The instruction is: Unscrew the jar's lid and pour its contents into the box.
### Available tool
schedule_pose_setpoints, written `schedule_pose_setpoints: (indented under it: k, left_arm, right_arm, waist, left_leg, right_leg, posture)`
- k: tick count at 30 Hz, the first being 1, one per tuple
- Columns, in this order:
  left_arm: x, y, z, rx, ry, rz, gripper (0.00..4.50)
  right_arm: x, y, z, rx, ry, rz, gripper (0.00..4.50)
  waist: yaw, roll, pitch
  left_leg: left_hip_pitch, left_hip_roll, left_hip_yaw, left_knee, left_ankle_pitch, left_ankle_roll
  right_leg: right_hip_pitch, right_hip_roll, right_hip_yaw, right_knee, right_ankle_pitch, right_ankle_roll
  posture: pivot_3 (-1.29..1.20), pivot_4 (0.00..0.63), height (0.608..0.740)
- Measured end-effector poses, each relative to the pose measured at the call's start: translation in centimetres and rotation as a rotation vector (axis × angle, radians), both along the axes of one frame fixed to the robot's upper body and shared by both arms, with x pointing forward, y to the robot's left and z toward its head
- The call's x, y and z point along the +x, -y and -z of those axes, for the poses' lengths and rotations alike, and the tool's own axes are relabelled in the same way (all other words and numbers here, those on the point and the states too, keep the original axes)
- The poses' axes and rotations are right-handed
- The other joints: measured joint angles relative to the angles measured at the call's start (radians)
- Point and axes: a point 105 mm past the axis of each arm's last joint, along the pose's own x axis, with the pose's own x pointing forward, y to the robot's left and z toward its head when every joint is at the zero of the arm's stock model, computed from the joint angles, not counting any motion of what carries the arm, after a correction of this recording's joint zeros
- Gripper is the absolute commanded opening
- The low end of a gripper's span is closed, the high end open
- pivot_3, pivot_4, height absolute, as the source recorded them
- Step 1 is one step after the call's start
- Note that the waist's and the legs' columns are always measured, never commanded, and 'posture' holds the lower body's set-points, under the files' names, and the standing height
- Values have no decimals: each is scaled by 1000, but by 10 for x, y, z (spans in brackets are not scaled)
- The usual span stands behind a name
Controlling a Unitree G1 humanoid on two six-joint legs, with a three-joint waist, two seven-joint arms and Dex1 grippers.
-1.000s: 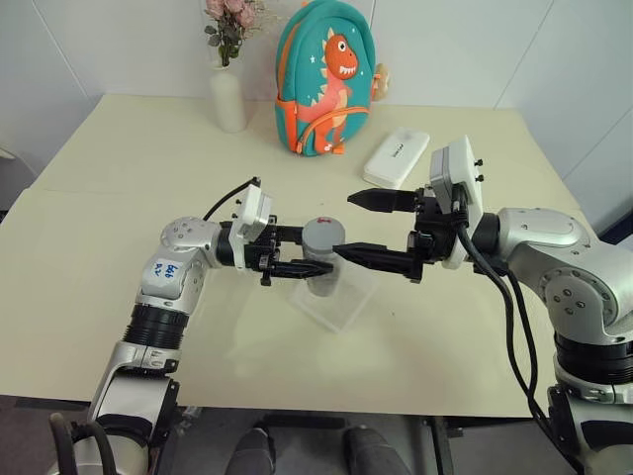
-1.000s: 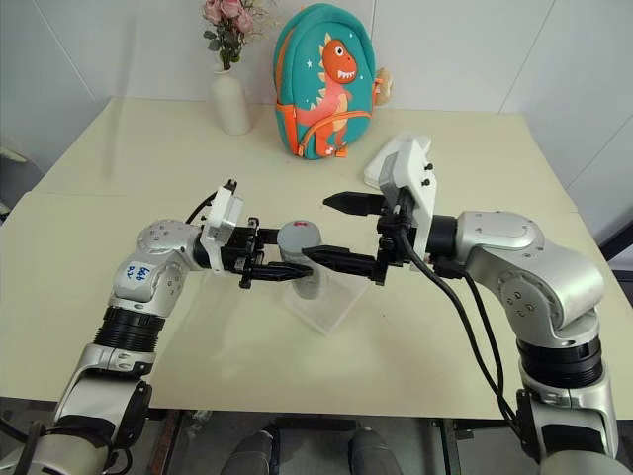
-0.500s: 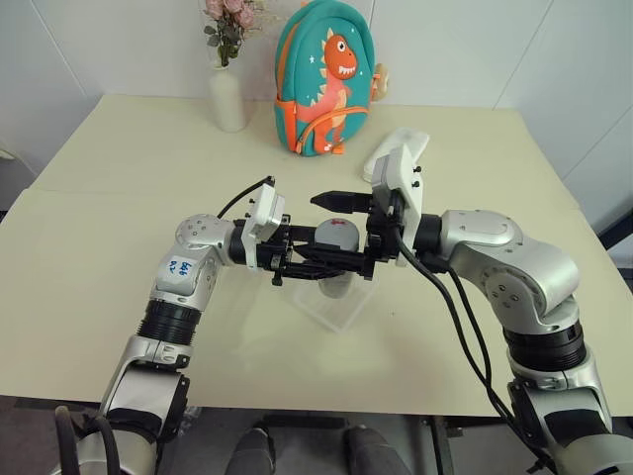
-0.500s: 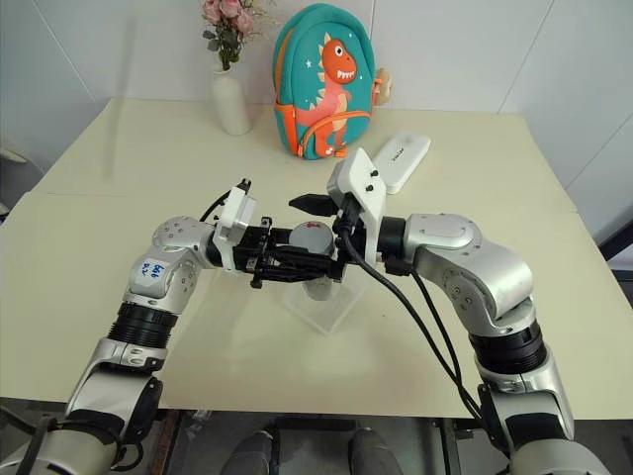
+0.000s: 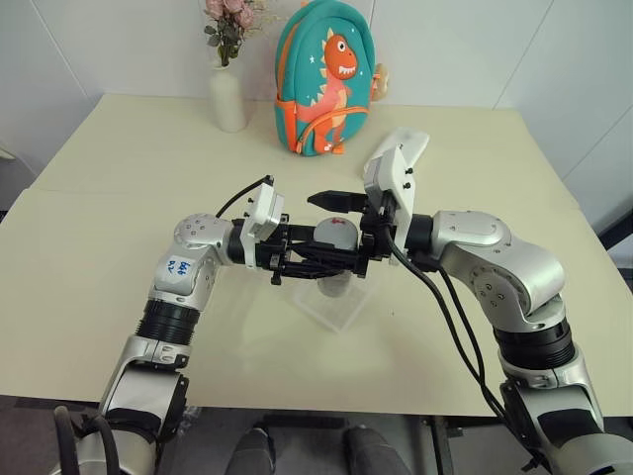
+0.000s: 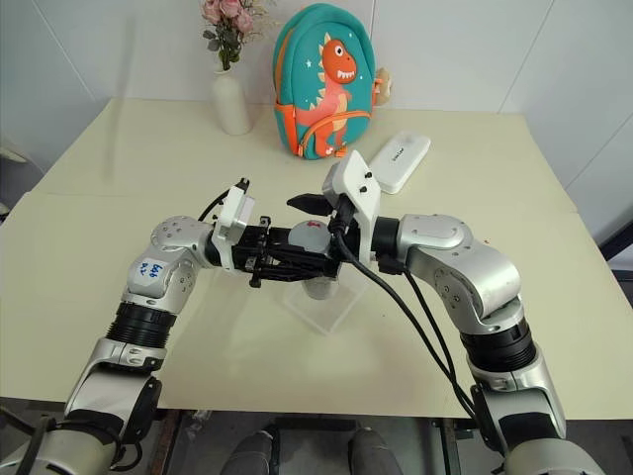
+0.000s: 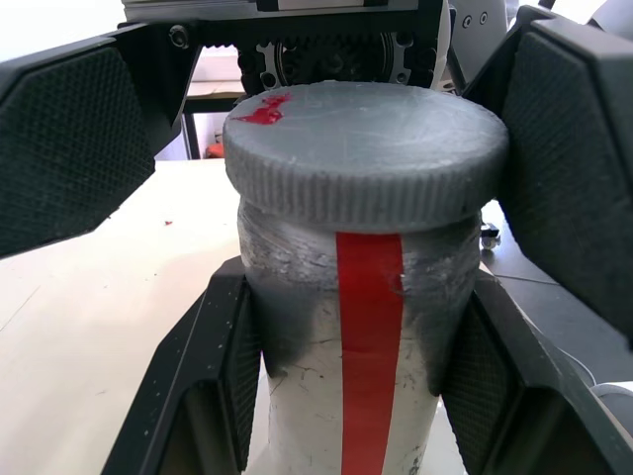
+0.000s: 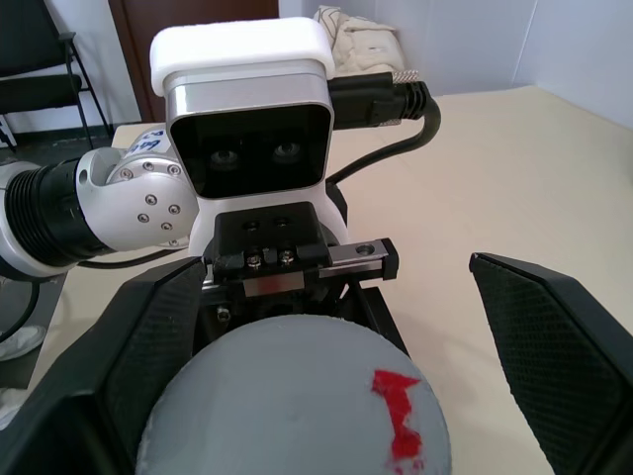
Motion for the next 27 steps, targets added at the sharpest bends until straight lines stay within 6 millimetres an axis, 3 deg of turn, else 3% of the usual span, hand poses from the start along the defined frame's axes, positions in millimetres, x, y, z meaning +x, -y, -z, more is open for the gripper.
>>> schedule_pose_setpoints:
  k: [27]
  left_arm:
    - [-1, -7, 0, 21, -16, -43, 2070]
  right_arm:
    - [-5, 19, -2, -54, 31, 22, 4472]
  waist:
    - [0, 0, 0]
  left_leg:
    - [0, 0, 0, 0, 0, 0]
  right_leg:
    - [0, 0, 0, 0, 0, 0]
  posture:
    - [0, 150, 740]
